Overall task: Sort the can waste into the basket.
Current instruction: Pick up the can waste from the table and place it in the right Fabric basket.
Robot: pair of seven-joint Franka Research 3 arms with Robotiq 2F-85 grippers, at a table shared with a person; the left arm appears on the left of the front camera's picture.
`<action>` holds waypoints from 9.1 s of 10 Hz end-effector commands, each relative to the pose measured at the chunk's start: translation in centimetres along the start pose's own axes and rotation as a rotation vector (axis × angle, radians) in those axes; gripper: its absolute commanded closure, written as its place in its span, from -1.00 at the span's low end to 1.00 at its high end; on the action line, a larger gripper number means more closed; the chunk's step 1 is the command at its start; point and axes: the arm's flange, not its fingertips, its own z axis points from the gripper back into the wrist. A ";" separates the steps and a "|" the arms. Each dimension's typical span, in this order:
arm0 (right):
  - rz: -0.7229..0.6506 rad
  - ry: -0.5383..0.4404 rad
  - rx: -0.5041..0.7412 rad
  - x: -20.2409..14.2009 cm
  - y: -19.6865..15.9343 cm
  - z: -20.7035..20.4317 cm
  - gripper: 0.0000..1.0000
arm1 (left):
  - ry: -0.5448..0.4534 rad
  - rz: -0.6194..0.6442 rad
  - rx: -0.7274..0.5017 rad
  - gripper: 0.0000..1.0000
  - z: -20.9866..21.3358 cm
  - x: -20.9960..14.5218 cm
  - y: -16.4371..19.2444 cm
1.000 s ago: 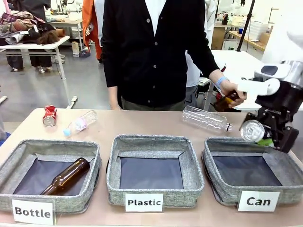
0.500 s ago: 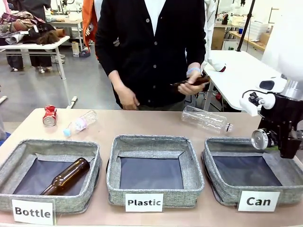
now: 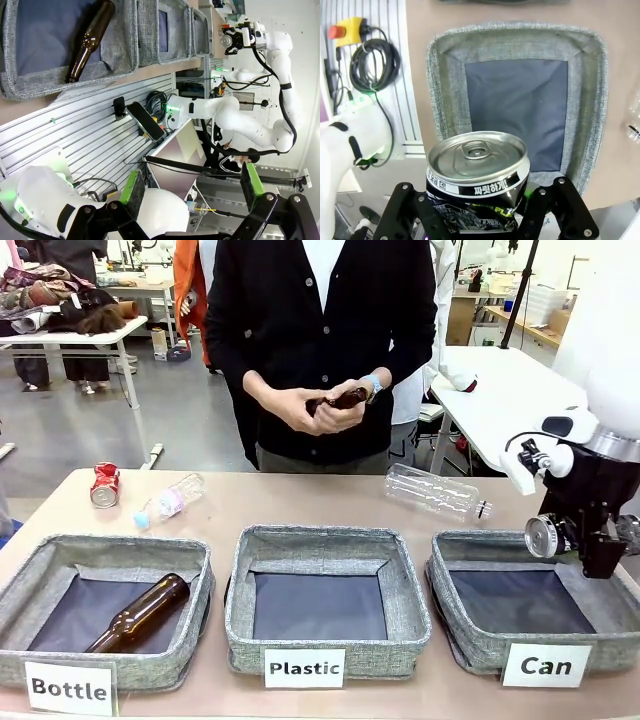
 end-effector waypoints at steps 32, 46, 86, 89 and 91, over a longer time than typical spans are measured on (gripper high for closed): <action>-1.026 -1.087 0.749 -15.6 2.7 -0.9 -1.00 | 0.415 -0.142 0.019 -1.00 -7.5 -1.5 -7.1; -1.026 -1.087 0.749 -15.6 2.7 -0.9 -1.00 | 0.415 -0.149 0.022 -1.00 -7.7 -1.3 -6.9; -1.026 -1.087 0.749 -15.6 2.7 -0.9 -1.00 | -0.444 -0.053 0.950 -1.00 -11.6 37.6 1.2; -1.026 -1.087 0.749 -15.6 2.7 -0.9 -1.00 | -0.244 -0.078 1.069 -1.00 -13.8 44.0 4.0; -1.026 -1.087 0.749 -15.6 2.7 -0.9 -1.00 | -0.213 -0.052 1.126 -1.00 -13.9 47.0 5.5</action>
